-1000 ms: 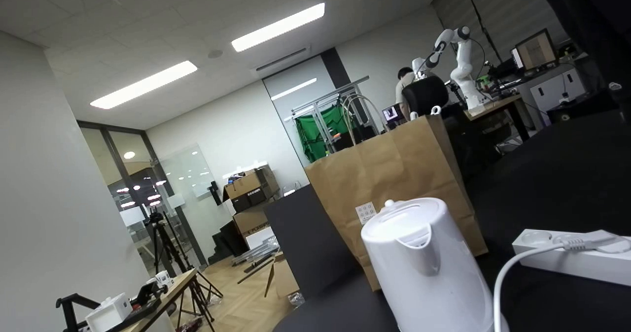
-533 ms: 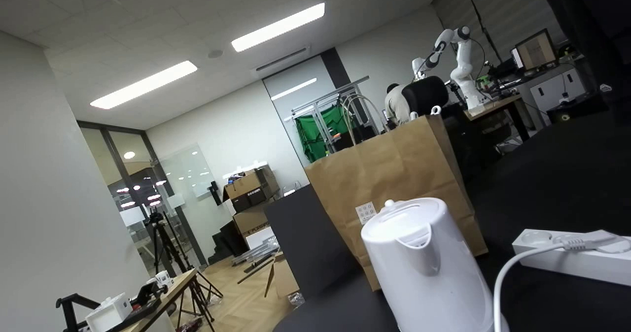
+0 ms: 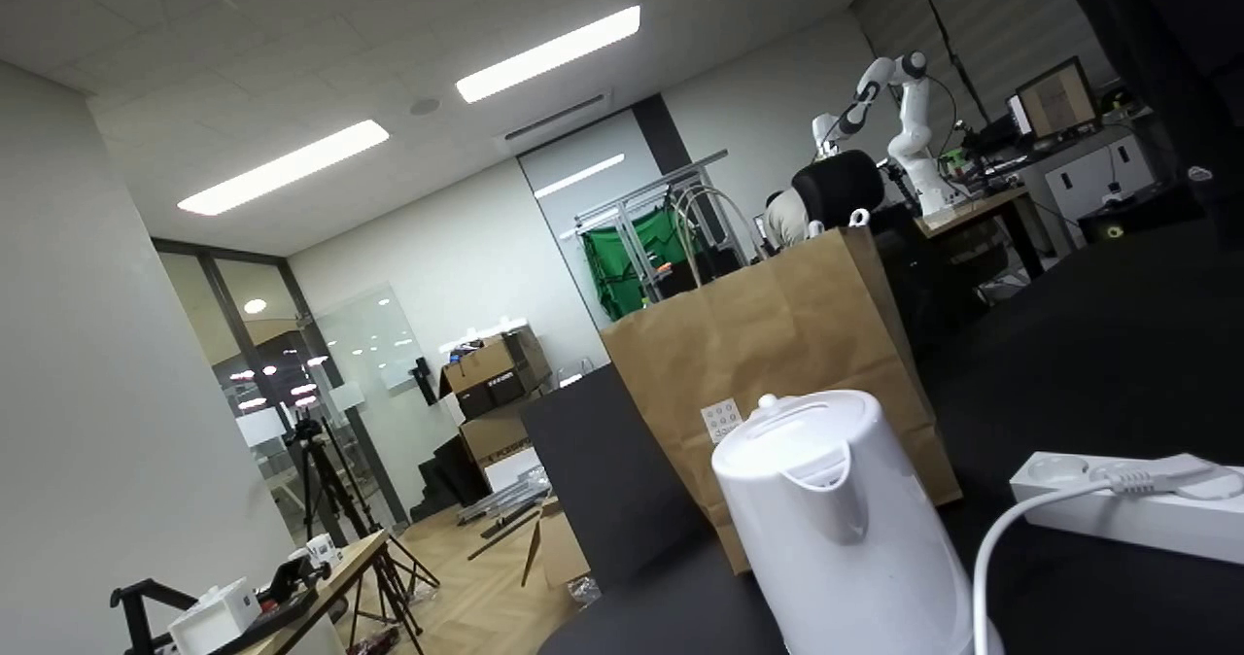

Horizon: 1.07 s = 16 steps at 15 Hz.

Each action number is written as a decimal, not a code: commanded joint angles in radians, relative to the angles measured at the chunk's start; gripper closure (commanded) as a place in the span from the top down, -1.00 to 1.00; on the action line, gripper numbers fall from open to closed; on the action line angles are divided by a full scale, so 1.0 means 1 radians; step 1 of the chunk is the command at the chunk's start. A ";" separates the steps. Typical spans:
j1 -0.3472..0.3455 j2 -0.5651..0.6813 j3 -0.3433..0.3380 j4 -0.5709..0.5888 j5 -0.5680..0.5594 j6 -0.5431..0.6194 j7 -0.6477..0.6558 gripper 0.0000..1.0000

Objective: Hang the pink coat hanger on the rod

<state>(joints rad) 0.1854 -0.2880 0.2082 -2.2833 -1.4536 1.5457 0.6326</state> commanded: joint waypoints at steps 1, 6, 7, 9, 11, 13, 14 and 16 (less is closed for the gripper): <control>0.002 0.018 -0.010 0.008 0.006 -0.036 0.048 -0.32; 0.003 0.031 -0.014 0.013 0.003 -0.050 0.035 0.34; 0.003 0.034 -0.014 0.013 0.004 -0.052 0.031 0.50; 0.003 0.040 -0.017 0.015 0.007 -0.048 0.009 0.78; 0.003 0.044 -0.026 0.014 0.013 -0.023 -0.051 0.97; 0.004 0.046 -0.038 0.010 0.021 0.018 -0.137 1.00; 0.005 0.042 -0.047 0.006 0.027 0.059 -0.182 1.00; 0.002 0.049 -0.036 0.002 0.012 0.037 -0.144 1.00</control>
<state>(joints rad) 0.1835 -0.2400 0.1740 -2.2830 -1.4427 1.5855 0.4882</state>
